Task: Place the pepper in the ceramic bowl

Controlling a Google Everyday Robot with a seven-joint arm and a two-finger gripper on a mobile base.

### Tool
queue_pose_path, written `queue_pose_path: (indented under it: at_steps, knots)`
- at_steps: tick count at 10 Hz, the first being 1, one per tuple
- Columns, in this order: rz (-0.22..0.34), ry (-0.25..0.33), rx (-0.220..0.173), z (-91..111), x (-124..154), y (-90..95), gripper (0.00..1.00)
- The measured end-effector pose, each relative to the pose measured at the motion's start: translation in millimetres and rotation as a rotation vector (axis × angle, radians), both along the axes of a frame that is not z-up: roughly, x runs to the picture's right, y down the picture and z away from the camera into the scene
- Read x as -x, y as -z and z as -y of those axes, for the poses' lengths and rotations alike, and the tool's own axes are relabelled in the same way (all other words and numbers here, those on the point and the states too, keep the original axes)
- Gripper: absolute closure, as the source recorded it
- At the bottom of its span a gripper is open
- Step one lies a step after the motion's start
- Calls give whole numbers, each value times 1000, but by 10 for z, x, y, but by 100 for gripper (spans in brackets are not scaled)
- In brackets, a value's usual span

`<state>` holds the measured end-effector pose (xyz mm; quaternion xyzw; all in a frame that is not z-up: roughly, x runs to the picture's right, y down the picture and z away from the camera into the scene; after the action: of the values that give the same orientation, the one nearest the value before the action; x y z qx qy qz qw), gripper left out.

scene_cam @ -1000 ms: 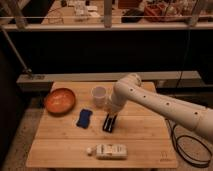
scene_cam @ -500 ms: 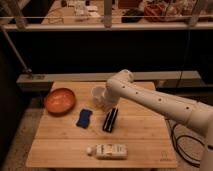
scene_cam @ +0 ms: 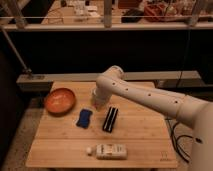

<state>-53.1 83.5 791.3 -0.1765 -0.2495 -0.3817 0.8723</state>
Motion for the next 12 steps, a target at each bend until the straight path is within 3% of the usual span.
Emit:
queue_pose_path:
  at_steps: [8,12]
  knots:
    - [43,65,-32,299,624,29,95]
    - [58,81,-42,393,883,-74,95]
